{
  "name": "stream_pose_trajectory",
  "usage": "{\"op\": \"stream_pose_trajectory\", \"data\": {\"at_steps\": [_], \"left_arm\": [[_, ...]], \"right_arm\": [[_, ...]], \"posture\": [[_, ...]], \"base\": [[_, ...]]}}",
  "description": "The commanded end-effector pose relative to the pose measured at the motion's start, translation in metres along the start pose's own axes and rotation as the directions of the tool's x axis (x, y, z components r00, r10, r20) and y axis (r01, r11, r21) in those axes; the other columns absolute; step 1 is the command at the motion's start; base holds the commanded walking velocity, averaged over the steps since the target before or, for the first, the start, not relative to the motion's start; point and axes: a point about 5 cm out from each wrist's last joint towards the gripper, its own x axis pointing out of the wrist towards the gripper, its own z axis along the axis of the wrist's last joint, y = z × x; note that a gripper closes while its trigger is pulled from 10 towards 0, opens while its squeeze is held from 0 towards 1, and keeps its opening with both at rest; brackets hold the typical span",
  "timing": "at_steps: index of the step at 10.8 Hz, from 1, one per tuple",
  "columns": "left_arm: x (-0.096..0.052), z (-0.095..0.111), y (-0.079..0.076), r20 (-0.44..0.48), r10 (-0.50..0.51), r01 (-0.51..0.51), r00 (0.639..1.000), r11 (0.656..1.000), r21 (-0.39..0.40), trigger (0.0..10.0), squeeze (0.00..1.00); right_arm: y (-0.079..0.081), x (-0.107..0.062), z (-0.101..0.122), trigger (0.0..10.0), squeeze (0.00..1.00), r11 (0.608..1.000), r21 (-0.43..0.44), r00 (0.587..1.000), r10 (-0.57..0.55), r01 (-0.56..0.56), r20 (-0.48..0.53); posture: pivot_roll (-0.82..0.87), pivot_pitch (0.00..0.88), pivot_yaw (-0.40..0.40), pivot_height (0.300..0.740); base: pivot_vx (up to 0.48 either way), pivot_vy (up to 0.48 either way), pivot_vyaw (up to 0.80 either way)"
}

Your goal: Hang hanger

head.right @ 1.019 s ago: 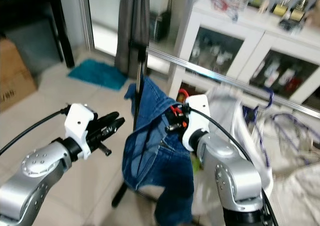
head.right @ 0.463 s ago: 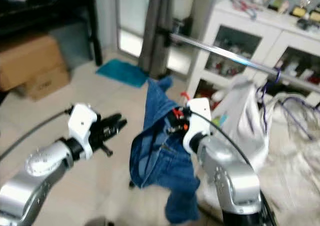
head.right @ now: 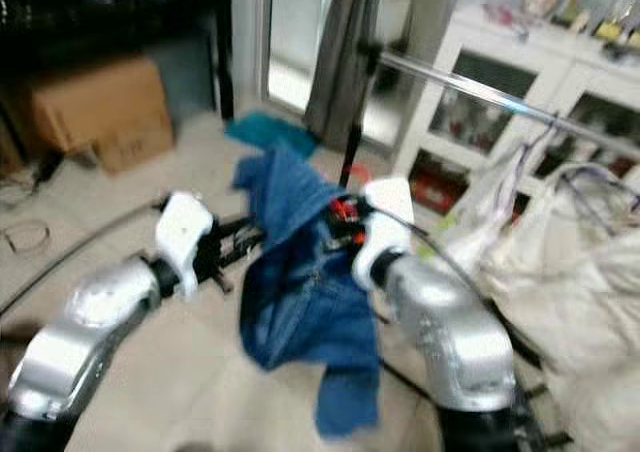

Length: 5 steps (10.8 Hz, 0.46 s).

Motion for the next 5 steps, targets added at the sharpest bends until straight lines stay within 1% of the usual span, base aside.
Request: {"op": "stream_pose_trajectory", "data": {"at_steps": [1,2,3,4,5], "left_arm": [[0.009,0.007,-0.003,0.026,-0.029,0.028,0.999,0.999,0.036,10.0,1.0],[0.018,0.009,-0.001,0.029,-0.041,0.038,0.999,0.996,0.083,10.0,1.0],[0.024,0.009,0.0,0.022,-0.032,0.029,0.999,0.991,0.131,10.0,1.0],[0.032,0.008,0.004,0.018,0.0,-0.003,1.0,0.984,0.177,10.0,1.0],[0.033,0.008,0.005,0.019,0.005,-0.009,1.0,0.984,0.178,10.0,1.0]], "right_arm": [[-0.001,0.0,0.013,0.0,0.0,1.0,-0.01,0.999,0.016,-0.016,0.046],[0.003,0.001,0.015,0.0,0.0,0.999,-0.009,0.998,0.049,-0.049,0.049],[0.004,0.002,0.015,0.0,0.0,0.998,-0.01,0.997,0.055,-0.055,0.046],[0.006,0.003,0.016,0.0,0.0,0.998,-0.002,0.997,0.066,-0.066,0.043],[0.007,0.003,0.016,0.0,0.0,0.998,0.0,0.997,0.07,-0.07,0.043]], "posture": [[0.07,0.0,-0.115,0.74],[0.06,0.0,-0.12,0.74],[0.06,0.0,-0.128,0.74],[0.06,0.0,-0.13,0.74],[0.06,0.0,-0.13,0.74]], "base": [[0.0,0.0,0.0],[0.0,0.0,0.0],[0.0,0.0,0.0],[0.0,0.0,0.0],[0.0,0.0,0.0]]}}
